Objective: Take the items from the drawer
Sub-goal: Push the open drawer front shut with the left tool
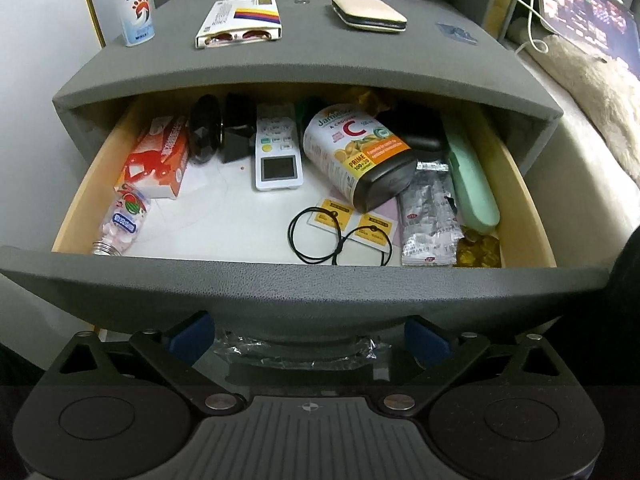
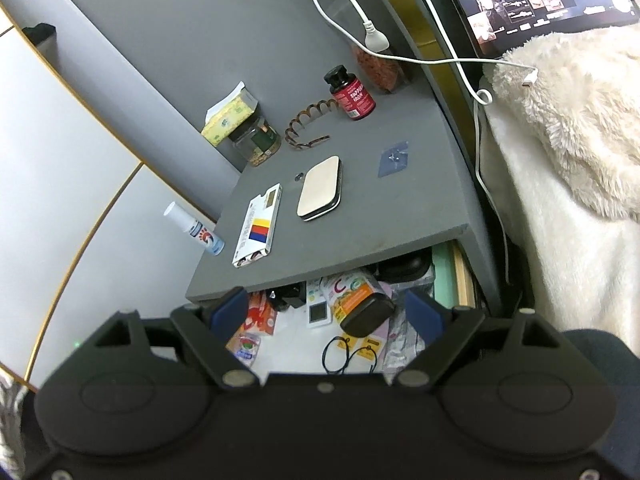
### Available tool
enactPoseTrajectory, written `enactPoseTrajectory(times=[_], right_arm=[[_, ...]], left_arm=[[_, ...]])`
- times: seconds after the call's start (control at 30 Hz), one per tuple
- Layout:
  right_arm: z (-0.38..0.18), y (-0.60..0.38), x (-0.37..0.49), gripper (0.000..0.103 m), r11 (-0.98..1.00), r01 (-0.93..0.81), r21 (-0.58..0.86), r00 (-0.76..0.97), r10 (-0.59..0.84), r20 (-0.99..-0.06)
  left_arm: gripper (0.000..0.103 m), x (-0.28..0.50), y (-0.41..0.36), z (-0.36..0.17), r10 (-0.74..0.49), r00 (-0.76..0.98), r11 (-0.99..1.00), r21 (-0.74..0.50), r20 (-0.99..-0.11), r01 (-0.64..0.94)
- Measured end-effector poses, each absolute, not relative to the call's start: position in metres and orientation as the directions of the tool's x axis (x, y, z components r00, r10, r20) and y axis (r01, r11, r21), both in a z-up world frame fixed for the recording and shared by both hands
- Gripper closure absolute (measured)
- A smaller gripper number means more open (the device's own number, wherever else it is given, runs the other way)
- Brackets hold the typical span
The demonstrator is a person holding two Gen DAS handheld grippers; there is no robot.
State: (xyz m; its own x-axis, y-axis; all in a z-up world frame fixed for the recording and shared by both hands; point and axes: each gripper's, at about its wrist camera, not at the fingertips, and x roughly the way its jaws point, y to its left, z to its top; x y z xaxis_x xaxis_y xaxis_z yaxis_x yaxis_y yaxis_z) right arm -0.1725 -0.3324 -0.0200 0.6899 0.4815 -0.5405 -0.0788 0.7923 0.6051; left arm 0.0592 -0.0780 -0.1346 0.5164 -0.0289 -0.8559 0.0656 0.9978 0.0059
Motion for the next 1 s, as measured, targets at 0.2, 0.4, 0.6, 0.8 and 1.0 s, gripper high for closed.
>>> enactPoseTrajectory(times=[0.2, 0.4, 0.6, 0.8, 1.0], right_arm=[[-0.020, -0.331, -0.172, 0.018, 0.793, -0.080, 0.604, 0.687, 0.483, -0.543], [-0.019, -0.331, -0.173, 0.018, 0.794, -0.082, 0.603, 0.690, 0.482, -0.540], [-0.019, -0.332, -0.173, 0.018, 0.793, -0.083, 0.603, 0.690, 0.483, -0.540], [-0.018, -0.330, -0.173, 0.018, 0.799, -0.089, 0.594, 0.694, 0.478, -0.539], [-0.018, -0.333, -0.173, 0.018, 0.791, -0.086, 0.606, 0.694, 0.484, -0.533]], left_arm=[[0.005, 0.059, -0.078, -0.134, -0.028, 0.526, 0.998, 0.006, -0.850, 0.063], [0.005, 0.060, -0.077, -0.135, -0.032, 0.524, 0.998, 0.002, -0.851, 0.065], [0.005, 0.055, -0.075, -0.134, -0.040, 0.519, 0.998, -0.009, -0.854, 0.063], [0.005, 0.062, -0.075, -0.132, -0.047, 0.515, 0.998, -0.015, -0.856, 0.066], [0.005, 0.069, -0.076, -0.131, -0.042, 0.516, 0.998, -0.009, -0.855, 0.066]])
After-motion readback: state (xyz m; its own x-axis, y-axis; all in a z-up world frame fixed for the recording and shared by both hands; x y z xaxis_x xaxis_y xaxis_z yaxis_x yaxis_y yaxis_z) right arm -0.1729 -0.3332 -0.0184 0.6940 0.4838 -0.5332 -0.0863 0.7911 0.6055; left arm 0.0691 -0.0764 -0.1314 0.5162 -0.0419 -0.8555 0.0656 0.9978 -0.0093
